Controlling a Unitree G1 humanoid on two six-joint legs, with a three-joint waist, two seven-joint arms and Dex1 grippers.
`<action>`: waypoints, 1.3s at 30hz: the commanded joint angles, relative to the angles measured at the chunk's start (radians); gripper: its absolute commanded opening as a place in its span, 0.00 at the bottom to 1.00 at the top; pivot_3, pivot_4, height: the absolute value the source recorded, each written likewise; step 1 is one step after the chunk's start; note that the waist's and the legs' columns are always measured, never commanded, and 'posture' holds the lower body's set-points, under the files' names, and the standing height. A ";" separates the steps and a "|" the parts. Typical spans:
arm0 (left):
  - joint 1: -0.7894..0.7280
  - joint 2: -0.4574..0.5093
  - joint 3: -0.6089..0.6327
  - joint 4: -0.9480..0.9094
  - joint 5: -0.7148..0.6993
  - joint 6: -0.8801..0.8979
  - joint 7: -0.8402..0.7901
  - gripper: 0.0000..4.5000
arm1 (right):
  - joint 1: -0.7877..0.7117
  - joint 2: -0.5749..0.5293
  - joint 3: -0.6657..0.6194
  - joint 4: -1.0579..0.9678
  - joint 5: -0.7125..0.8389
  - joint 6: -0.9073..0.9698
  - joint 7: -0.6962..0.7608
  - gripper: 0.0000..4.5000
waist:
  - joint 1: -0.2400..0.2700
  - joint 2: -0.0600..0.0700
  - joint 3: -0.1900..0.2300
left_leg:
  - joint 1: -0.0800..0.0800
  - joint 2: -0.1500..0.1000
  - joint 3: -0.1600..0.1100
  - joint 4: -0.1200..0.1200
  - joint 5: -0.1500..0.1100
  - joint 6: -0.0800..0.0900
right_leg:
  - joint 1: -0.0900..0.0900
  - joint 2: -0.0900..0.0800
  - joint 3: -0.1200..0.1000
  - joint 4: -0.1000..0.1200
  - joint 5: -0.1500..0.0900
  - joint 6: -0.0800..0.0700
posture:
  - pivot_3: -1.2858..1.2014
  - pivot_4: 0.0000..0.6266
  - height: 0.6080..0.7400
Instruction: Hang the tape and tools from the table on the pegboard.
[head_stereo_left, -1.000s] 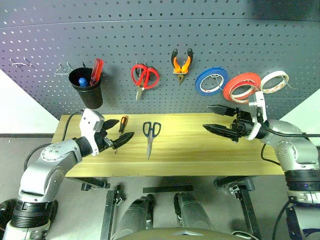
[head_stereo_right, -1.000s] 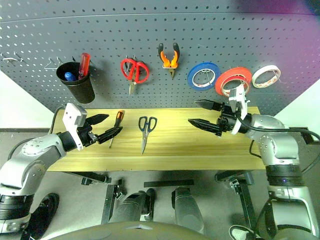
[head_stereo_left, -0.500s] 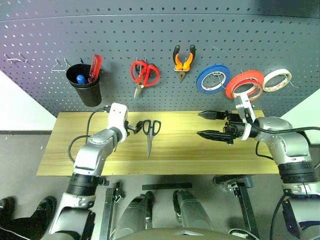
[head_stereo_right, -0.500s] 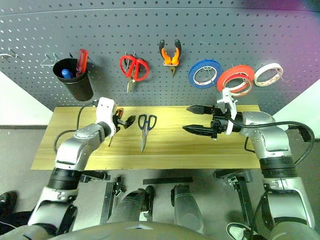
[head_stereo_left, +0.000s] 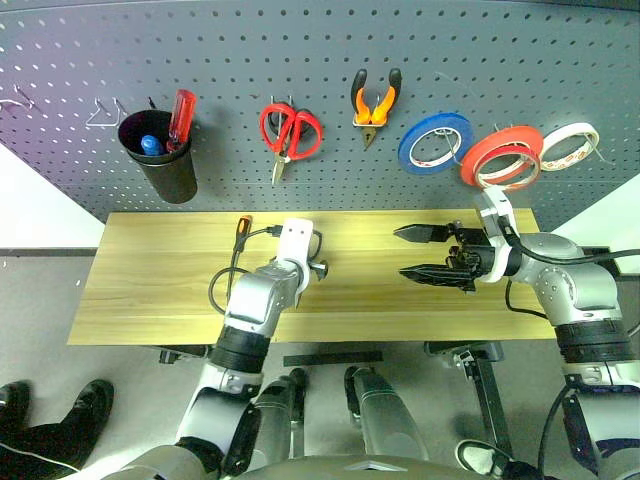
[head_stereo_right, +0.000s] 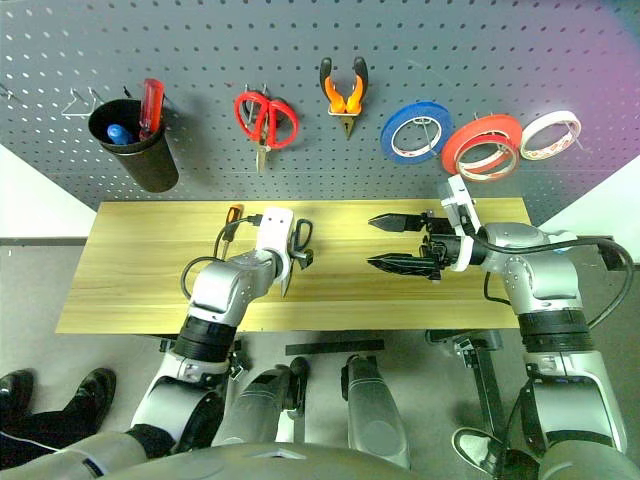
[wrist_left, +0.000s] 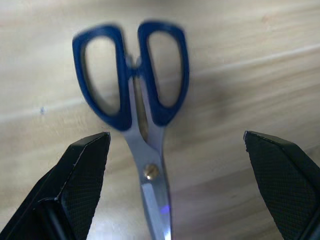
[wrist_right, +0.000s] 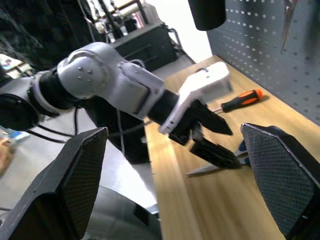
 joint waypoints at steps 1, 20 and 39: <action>-0.039 -0.026 0.006 0.015 0.042 0.029 0.057 1.00 | -0.010 -0.010 -0.039 -0.028 0.039 0.016 0.026 0.99 | -0.002 -0.001 0.003 | 0.000 0.000 0.000 0.000 0.000 0.000 | 0.000 0.000 0.000 0.000 0.000 0.000 | 0.41 0.56 1.00; -0.070 -0.067 0.036 0.097 0.135 0.031 0.181 1.00 | 0.058 0.006 -0.086 -0.086 0.041 -0.051 0.034 0.99 | -0.006 -0.005 0.014 | 0.000 0.001 0.004 0.001 -0.002 -0.002 | -0.001 0.000 0.001 0.000 0.001 0.003 | 0.39 0.58 1.00; -0.117 -0.052 0.041 0.244 0.142 -0.049 0.152 1.00 | 0.054 0.026 -0.066 -0.020 -0.086 -0.215 -0.029 0.99 | -0.010 -0.006 0.035 | 0.000 0.002 0.006 0.002 -0.003 -0.002 | -0.001 0.000 0.001 0.000 0.002 0.004 | 0.39 0.63 1.00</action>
